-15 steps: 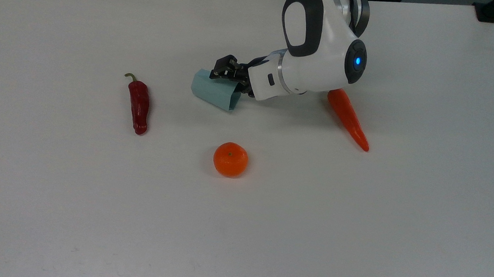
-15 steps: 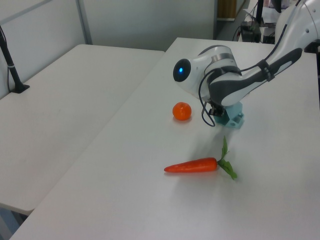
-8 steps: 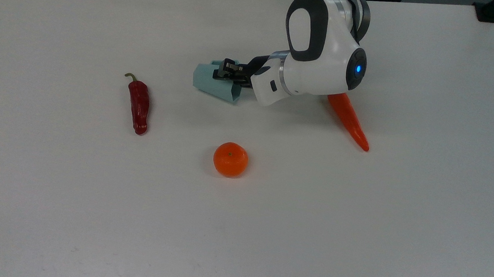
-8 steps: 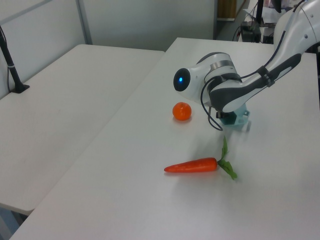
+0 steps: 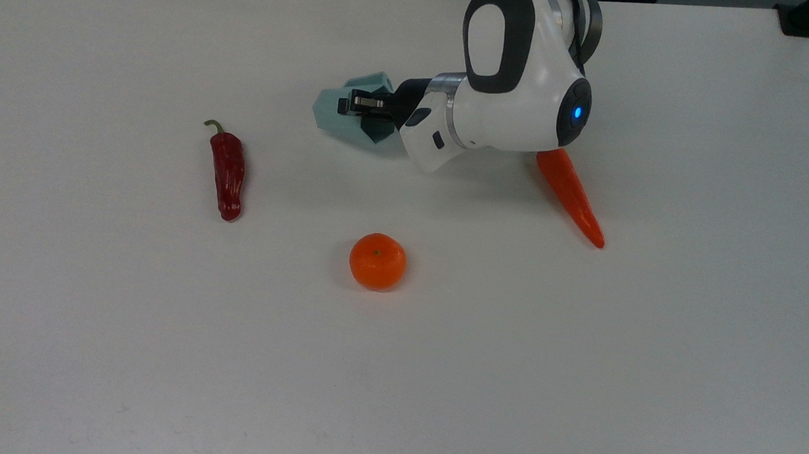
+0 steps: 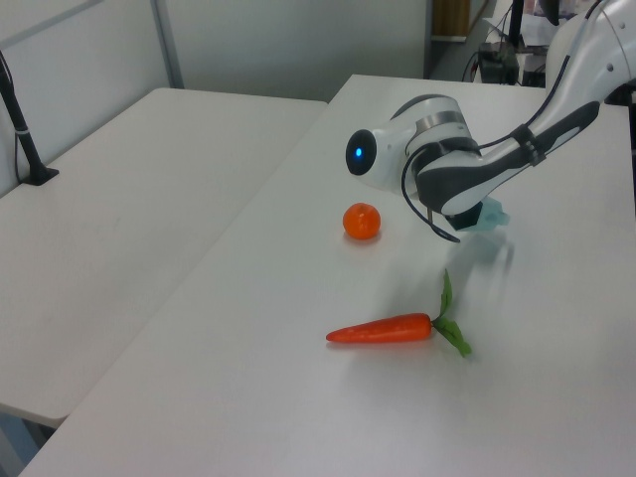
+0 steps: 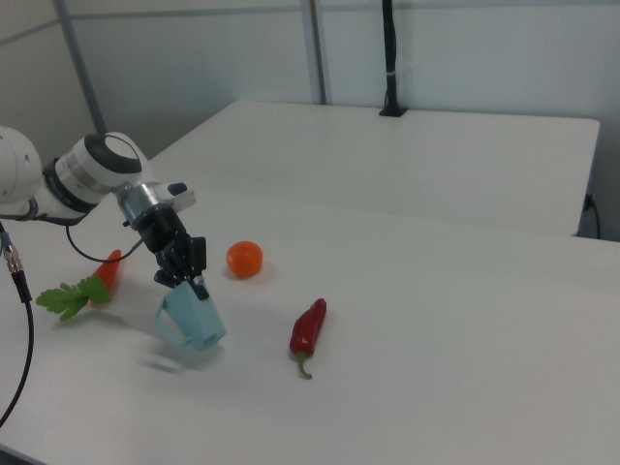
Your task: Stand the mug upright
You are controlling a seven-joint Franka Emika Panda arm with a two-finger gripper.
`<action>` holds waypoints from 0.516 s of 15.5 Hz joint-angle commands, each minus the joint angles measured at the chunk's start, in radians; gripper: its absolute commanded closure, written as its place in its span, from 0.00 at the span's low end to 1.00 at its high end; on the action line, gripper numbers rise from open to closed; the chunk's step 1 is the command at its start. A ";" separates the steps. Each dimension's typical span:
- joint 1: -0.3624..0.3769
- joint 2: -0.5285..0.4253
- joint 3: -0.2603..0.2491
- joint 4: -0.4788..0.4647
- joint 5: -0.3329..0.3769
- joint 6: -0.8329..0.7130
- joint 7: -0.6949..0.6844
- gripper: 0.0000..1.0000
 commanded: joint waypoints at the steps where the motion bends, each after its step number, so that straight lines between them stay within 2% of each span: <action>1: -0.034 -0.095 0.003 -0.020 0.061 0.027 -0.043 0.99; 5: -0.079 -0.169 0.003 -0.023 0.227 0.185 -0.043 1.00; 6: -0.099 -0.196 0.003 -0.032 0.288 0.252 -0.045 1.00; 8: -0.122 -0.227 0.006 -0.081 0.348 0.347 -0.086 1.00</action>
